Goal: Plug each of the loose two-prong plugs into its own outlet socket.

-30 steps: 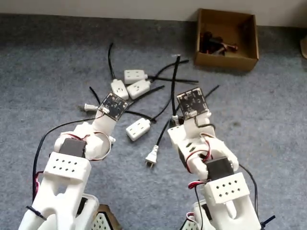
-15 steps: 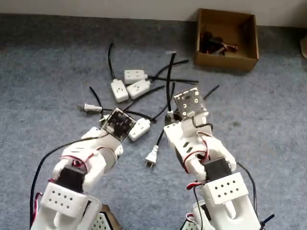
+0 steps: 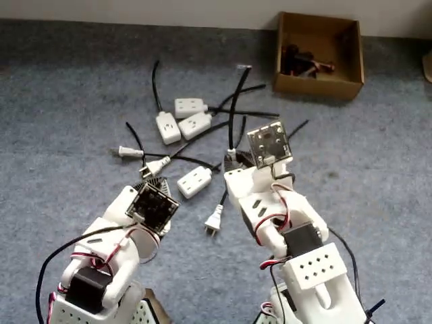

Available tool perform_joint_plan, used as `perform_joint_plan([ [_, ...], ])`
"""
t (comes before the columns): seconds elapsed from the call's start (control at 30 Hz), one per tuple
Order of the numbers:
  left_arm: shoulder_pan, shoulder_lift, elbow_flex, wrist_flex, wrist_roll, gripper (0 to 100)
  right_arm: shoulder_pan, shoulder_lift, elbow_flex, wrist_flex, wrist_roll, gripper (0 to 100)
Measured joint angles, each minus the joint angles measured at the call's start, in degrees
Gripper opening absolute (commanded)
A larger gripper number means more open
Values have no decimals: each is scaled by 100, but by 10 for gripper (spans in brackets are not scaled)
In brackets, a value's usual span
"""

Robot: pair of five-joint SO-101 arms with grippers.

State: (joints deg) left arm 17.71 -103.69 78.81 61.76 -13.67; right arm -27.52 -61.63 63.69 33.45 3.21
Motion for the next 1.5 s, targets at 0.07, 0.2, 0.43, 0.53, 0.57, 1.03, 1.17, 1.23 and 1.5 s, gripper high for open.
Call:
perform_joint_plan([
  [0.07, 211, 0, 0, 0, 0, 6, 0, 0, 0, -35, 0, 5],
  [0.2, 633, 9, 273, -246, 97, 6, -18, 0, 0, -35, 0, 5],
  [0.43, 932, 9, 413, -879, 176, 6, -44, 0, 0, -571, 0, 5],
  [0.53, 958, 9, 413, -1099, 202, 6, -88, 0, 0, -677, 0, 5],
  [0.57, 1046, 9, 413, -1160, 211, 6, -79, 0, 0, -738, 0, 5],
  [1.03, 1855, -9, 554, -1477, 220, 6, -703, 0, 510, -1371, 0, 5],
  [1.17, 1873, -9, 703, -1626, 220, 6, -747, 0, 510, -1371, -9, 5],
  [1.23, 1890, -9, 791, -1705, 220, 6, -765, 0, 510, -1371, -9, 5],
  [1.5, 1881, -9, 826, -1785, 220, 6, -782, 0, 510, -1371, -9, 5],
])
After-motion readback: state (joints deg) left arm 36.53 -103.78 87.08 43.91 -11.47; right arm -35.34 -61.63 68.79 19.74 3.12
